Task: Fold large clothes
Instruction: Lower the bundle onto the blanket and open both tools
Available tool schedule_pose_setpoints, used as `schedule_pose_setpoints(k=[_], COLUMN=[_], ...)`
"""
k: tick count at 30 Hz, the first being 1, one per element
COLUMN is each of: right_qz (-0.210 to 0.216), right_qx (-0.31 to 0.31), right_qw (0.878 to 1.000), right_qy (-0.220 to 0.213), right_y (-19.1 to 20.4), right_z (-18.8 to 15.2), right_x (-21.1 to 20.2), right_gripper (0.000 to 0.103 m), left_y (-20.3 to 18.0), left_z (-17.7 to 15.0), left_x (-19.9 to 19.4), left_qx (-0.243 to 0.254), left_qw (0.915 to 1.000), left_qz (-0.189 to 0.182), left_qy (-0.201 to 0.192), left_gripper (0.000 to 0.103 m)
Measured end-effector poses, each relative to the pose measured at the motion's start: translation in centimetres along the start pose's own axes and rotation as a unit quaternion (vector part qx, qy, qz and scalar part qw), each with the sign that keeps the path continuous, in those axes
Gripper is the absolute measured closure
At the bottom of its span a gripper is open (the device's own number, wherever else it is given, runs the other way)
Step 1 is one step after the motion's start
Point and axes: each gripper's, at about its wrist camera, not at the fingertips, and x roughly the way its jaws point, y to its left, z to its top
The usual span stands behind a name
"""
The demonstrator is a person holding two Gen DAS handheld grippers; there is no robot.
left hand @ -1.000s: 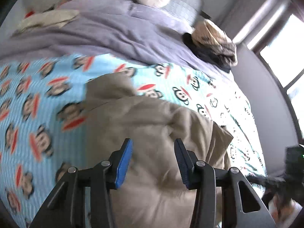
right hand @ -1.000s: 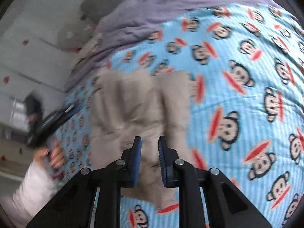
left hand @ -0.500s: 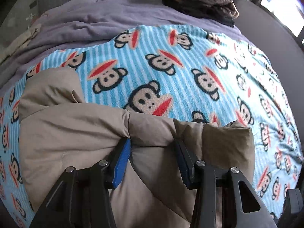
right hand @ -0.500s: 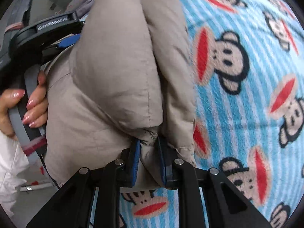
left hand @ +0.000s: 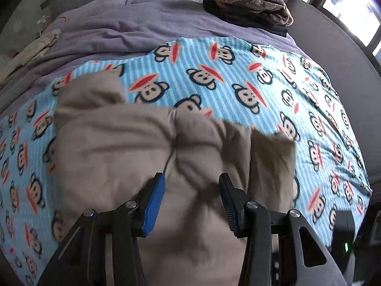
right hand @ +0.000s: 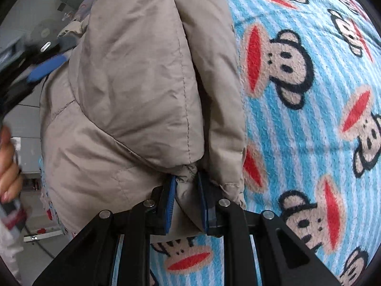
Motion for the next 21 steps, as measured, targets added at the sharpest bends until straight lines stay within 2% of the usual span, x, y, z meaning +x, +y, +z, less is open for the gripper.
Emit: schedule_pose_setpoints(k=[5, 13, 17, 19, 20, 21], right_qz=[-0.008, -0.025, -0.042, -0.045, -0.045, -0.044], right_qx=[0.002, -0.008, -0.01, -0.01, -0.009, -0.007], right_qw=[1.0, 1.0, 0.999, 0.999, 0.999, 0.999], right_qy=[0.003, 0.015, 0.024, 0.026, 0.027, 0.027], right_y=[0.6, 1.7, 2.5, 2.7, 2.9, 3.1], right_z=[-0.6, -1.6, -2.2, -2.5, -2.8, -3.0], right_x=[1.0, 1.9, 2.0, 2.0, 2.0, 2.0], right_gripper=[0.083, 0.08, 0.078, 0.077, 0.077, 0.077], left_y=[0.9, 3.2, 4.3, 4.6, 4.6, 4.6], left_z=[-3.9, -10.7, -13.8, -14.8, -15.3, -15.6], left_x=[-2.9, -5.6, -6.4, -6.6, -6.9, -7.3], left_qx=[-0.015, -0.075, -0.103, -0.103, -0.101, -0.098], left_qw=[0.9997, 0.9955, 0.9921, 0.9916, 0.9918, 0.9924], left_qz=[0.011, 0.032, 0.027, 0.036, 0.043, 0.047], left_qy=[0.013, 0.048, 0.065, 0.07, 0.066, 0.057], left_gripper=[0.054, 0.054, 0.054, 0.026, 0.008, 0.007])
